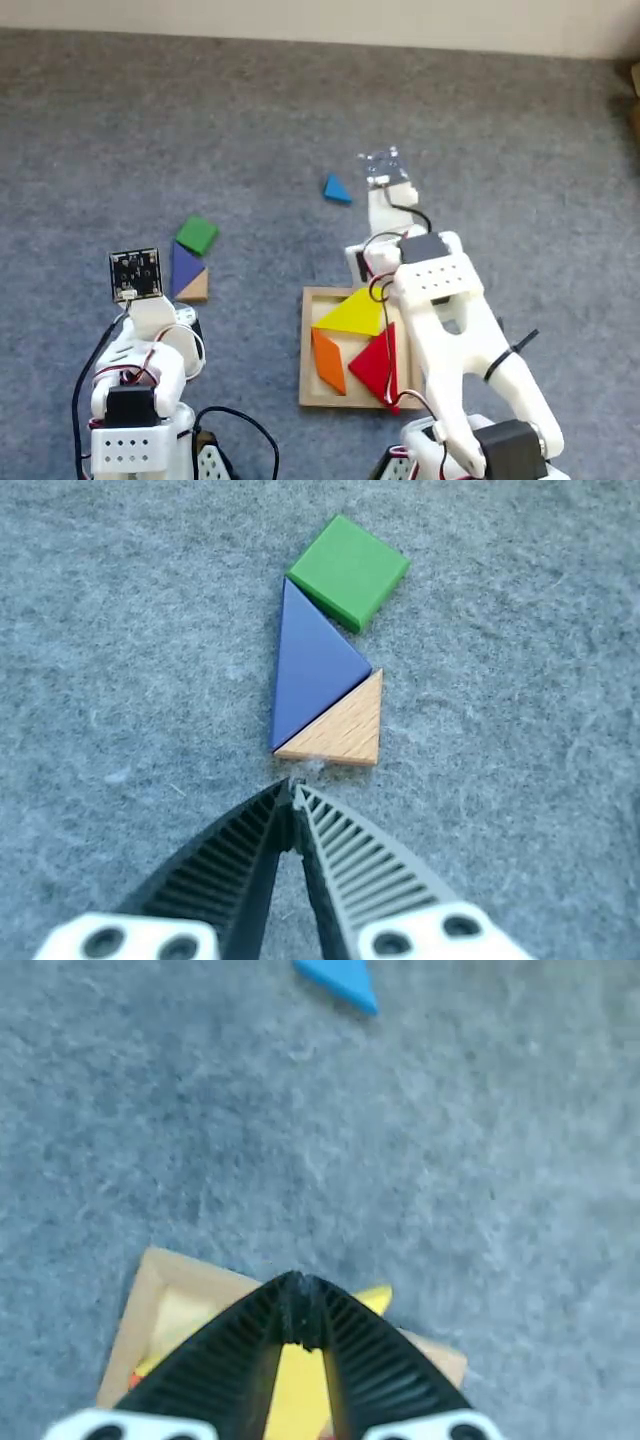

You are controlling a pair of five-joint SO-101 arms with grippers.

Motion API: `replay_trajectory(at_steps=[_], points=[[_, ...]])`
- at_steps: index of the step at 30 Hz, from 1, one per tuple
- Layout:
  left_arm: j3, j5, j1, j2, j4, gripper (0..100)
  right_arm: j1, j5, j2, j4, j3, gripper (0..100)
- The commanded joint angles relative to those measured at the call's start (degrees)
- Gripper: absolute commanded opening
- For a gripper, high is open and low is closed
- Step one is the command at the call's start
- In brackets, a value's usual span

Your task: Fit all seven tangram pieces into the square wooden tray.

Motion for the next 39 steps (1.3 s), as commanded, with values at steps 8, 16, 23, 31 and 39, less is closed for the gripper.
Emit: replay_trajectory(at_steps=[8, 16, 23, 31, 39], points=[[1.2, -0.4, -0.8, -0.1, 0.1, 0, -2.2, -0.5, -1.1, -17.3, 10.4, 0.5], [1.2, -0.4, -0.8, -0.1, 0.1, 0, 2.2, -0.1, -1.1, -18.9, 16.3, 0.5], [1.2, -0.4, -0.8, -0.1, 0.1, 0, 8.8, 5.1, -1.8, -18.8, 19.7, 0.5], [1.2, -0.4, -0.8, -0.1, 0.1, 0, 10.1, 5.1, -1.9, -16.7, 19.6, 0.5], [1.2, -0.4, -0.8, -0.1, 0.1, 0, 10.1, 5.2, -1.9, 4.7, 11.9, 0.5]])
